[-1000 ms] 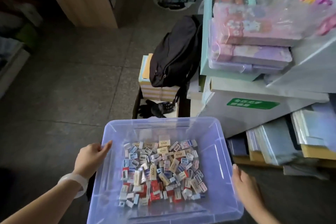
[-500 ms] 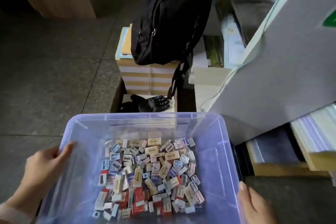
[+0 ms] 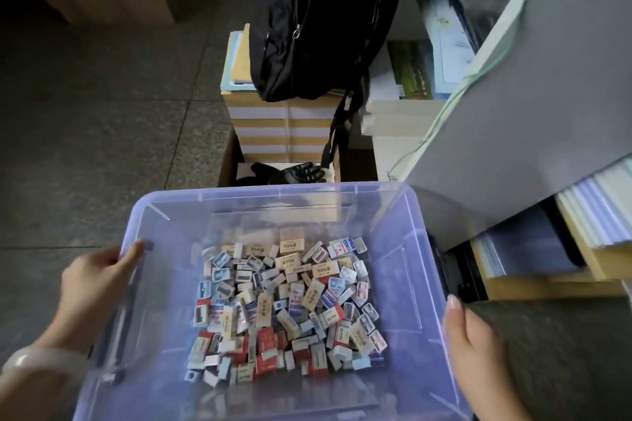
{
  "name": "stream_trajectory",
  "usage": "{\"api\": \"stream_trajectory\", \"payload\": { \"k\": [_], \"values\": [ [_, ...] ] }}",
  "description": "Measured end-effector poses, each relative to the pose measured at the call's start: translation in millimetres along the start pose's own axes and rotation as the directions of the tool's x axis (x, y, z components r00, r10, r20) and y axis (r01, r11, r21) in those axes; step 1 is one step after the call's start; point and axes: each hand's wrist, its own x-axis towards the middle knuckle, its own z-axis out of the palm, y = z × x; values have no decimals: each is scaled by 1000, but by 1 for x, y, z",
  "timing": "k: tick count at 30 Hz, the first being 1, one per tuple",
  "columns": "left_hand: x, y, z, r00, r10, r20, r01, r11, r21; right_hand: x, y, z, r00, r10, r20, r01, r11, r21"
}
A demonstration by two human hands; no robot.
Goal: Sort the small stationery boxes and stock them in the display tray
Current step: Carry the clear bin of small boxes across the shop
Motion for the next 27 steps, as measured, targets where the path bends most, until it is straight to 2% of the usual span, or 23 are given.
{"api": "stream_trajectory", "payload": {
  "k": [2,5,7,10,15,18,21,23,27],
  "values": [
    [-3,4,-4,1000,-13,-12,13,1000,-20,-2,-5,2,993,81,82,-86,994,63],
    [-17,1,-7,999,39,2,-39,999,-7,-3,-10,-5,998,9,63,-11,1000,29],
    [-27,-3,-8,999,21,47,-21,1000,-3,-7,-11,-8,998,-42,55,42,999,5],
    [-51,3,-15,992,-11,129,-5,992,124,-7,-12,-11,996,-26,86,35,994,-107],
    [-81,-9,-41,984,84,159,-125,955,268,-19,-17,-32,993,36,113,-16,985,-173],
    [-91,-12,-45,993,23,113,-54,959,279,-28,-11,-45,993,31,115,-13,989,-150],
    [-103,-13,-34,984,-102,145,61,963,264,-37,-9,-48,966,48,253,-50,999,3],
    [-107,-18,-26,984,-118,131,79,959,272,-43,-12,-49,943,29,331,-52,997,61],
    [-108,-27,-30,987,-114,116,77,957,281,-43,-3,-46,931,-70,359,116,987,-107]
  ]
}}
